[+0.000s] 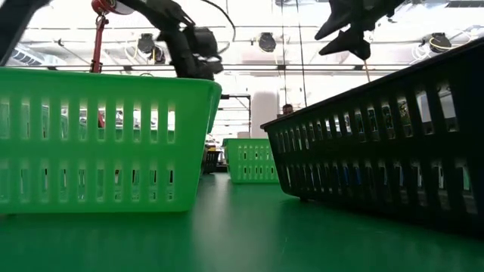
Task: Stack baskets by color
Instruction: Stack the top black bin on the middle black bin
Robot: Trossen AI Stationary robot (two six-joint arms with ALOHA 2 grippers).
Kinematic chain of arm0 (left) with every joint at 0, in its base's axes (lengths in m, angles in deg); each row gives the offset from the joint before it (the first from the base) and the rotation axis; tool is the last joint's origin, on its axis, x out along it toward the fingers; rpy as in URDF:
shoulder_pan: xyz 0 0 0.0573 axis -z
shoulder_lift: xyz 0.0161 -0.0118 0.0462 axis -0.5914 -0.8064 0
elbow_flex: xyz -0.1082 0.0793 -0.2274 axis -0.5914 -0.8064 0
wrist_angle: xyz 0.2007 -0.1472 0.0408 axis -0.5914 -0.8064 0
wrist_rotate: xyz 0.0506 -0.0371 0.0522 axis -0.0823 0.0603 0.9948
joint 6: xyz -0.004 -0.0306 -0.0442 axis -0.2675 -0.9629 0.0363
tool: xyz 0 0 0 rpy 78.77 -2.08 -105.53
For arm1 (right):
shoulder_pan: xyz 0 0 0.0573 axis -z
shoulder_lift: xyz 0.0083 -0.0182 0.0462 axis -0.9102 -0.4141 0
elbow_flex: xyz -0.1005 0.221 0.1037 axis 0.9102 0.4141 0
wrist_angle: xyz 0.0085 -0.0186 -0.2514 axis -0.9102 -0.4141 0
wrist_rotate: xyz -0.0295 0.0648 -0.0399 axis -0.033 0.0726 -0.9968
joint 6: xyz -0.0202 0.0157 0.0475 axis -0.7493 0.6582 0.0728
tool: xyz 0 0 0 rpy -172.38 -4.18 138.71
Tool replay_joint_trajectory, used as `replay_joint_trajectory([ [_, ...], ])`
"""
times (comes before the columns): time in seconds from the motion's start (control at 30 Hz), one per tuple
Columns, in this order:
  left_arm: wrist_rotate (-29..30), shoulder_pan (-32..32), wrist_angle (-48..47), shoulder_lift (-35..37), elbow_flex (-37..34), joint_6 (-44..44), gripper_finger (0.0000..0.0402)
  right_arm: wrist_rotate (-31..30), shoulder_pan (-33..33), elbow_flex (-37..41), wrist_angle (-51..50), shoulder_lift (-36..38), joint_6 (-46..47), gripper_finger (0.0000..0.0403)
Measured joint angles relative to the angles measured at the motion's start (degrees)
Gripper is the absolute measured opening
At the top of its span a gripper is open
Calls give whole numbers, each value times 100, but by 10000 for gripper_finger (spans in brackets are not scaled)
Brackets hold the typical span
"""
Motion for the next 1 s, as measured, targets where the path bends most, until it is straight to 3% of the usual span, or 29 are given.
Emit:
replay_joint_trajectory([
  [0.17,293,-97,-520,-715,710,403,196,525,447,0,-11,0,-263,176],
  [0.3,706,-280,-689,-1081,778,732,190,739,660,0,-217,0,-551,176],
  [0.57,830,-757,-1199,-1391,778,1094,224,1342,959,0,-491,0,-1059,176],
  [1.0,375,-1049,-1217,-1505,781,1889,239,1517,1217,0,-615,-1,-1482,176],
])
